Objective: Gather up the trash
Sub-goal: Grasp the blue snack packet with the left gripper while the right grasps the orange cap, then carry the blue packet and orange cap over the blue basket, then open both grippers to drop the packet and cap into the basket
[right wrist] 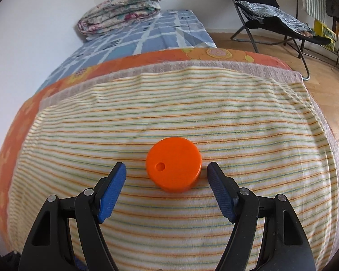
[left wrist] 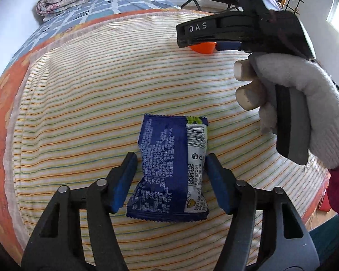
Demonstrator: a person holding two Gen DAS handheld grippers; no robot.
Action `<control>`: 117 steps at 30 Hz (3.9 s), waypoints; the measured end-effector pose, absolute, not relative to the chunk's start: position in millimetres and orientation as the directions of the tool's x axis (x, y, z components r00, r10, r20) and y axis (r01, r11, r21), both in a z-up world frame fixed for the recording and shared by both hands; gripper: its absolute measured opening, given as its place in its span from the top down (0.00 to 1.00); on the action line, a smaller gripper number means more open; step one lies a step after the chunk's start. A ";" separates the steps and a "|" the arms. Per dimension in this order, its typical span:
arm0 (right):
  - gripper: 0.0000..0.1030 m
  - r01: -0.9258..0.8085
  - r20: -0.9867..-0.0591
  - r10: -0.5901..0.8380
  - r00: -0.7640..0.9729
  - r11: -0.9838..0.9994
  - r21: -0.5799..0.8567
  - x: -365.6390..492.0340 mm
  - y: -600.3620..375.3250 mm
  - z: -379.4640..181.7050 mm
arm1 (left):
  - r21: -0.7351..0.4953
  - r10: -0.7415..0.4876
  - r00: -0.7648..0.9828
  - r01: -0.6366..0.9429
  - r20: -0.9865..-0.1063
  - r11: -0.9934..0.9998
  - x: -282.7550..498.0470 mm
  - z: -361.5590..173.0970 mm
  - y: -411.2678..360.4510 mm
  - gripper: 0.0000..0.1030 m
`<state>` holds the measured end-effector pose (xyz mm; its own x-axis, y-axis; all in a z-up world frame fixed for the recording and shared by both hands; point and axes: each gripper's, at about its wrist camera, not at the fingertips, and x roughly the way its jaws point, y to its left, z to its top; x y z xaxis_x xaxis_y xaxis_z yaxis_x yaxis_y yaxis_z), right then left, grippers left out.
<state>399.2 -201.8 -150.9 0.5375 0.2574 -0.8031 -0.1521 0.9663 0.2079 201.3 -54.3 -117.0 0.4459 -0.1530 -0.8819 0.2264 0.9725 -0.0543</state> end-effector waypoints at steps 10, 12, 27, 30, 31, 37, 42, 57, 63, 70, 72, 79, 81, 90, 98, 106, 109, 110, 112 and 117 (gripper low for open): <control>0.56 -0.163 -0.803 0.210 0.558 0.976 0.143 396.1 -200.8 -151.1 | -0.059 -0.154 0.454 0.216 -0.878 0.975 200.8 -114.9 -50.9 0.45; 0.56 -0.159 -0.802 0.216 0.557 0.976 0.152 395.6 -202.8 -149.8 | -0.061 -0.151 0.457 0.207 -0.877 0.977 201.4 -113.6 -49.0 0.45; 0.56 -0.220 -0.753 0.237 0.614 0.968 0.125 362.4 -212.5 -99.6 | -0.037 -0.112 0.534 0.149 -0.838 0.988 187.7 -77.6 -38.4 0.45; 0.56 -0.248 -0.739 0.258 0.622 0.961 0.126 349.1 -215.6 -83.5 | -0.030 -0.103 0.556 0.139 -0.825 0.990 180.4 -65.8 -36.1 0.45; 0.56 -0.259 -0.734 0.265 0.625 0.958 0.125 343.6 -216.4 -78.4 | -0.029 -0.101 0.560 0.135 -0.822 0.990 178.9 -63.0 -35.4 0.45; 0.56 -0.327 -0.713 0.313 0.627 0.937 0.124 312.1 -217.0 -57.1 | -0.029 -0.094 0.588 0.119 -0.803 0.992 162.9 -46.0 -30.3 0.45; 0.57 -0.362 -0.688 0.356 0.632 0.921 0.143 283.7 -221.5 -40.3 | -0.040 -0.090 0.616 0.094 -0.782 0.995 147.8 -28.7 -25.7 0.45; 0.57 -0.493 -0.628 0.493 0.602 0.848 0.193 179.3 -236.7 -4.4 | -0.074 -0.114 0.664 0.089 -0.739 0.993 75.8 3.0 -26.6 0.45; 0.57 -0.545 -0.629 0.535 0.564 0.813 0.204 131.8 -238.9 -7.2 | -0.070 -0.112 0.664 0.090 -0.739 0.993 35.3 1.3 -27.5 0.45; 0.57 -0.587 -0.646 0.568 0.510 0.779 0.221 89.1 -243.6 -18.7 | -0.061 -0.099 0.633 0.081 -0.768 0.995 -2.1 -16.7 -24.6 0.45; 0.57 -0.598 -0.656 0.572 0.493 0.770 0.222 80.3 -243.3 -23.9 | -0.058 -0.093 0.625 0.077 -0.775 0.995 -9.9 -21.9 -23.4 0.45; 0.57 -0.617 -0.700 0.573 0.425 0.750 0.239 55.4 -240.3 -50.0 | -0.073 -0.099 0.564 0.070 -0.820 0.995 -35.6 -52.4 -23.4 0.45; 0.57 -0.625 -0.715 0.569 0.406 0.744 0.237 49.2 -237.3 -57.8 | -0.069 -0.099 0.548 0.076 -0.831 0.995 -42.5 -60.7 -26.7 0.45; 0.57 -0.640 -0.765 0.552 0.331 0.728 0.248 29.0 -228.3 -83.3 | -0.077 -0.112 0.480 0.092 -0.870 0.993 -61.8 -88.7 -38.3 0.45; 0.56 -0.642 -0.803 0.526 0.281 0.725 0.250 18.9 -224.2 -104.3 | -0.090 -0.112 0.416 0.072 -0.903 0.993 -70.1 -115.0 -36.3 0.45; 0.56 -0.644 -0.829 0.504 0.243 0.723 0.251 15.1 -220.5 -118.6 | -0.082 -0.105 0.401 0.074 -0.910 0.994 -71.6 -122.9 -38.2 0.45; 0.56 -0.643 -0.834 0.499 0.235 0.724 0.252 13.7 -220.2 -121.8 | -0.087 -0.109 0.389 0.074 -0.915 0.994 -70.8 -125.9 -38.2 0.45; 0.56 -0.642 -0.836 0.497 0.233 0.724 0.252 14.0 -220.0 -122.5 | -0.088 -0.111 0.386 0.077 -0.916 0.993 -71.0 -126.5 -38.9 0.45; 0.56 -0.640 -0.839 0.494 0.229 0.726 0.253 13.7 -220.1 -123.7 | -0.083 -0.109 0.384 0.083 -0.917 0.993 -71.0 -127.8 -40.4 0.45; 0.56 -0.642 -0.842 0.490 0.226 0.725 0.250 13.8 -219.3 -124.5 | -0.085 -0.112 0.378 0.085 -0.919 0.993 -70.1 -130.1 -41.9 0.44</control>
<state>13.8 -219.3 -124.5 0.2255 0.4903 -0.8418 -0.6424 0.7245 0.2499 -70.1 -41.9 -130.1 0.3779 -0.1115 -0.9191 0.0853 0.9927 -0.0854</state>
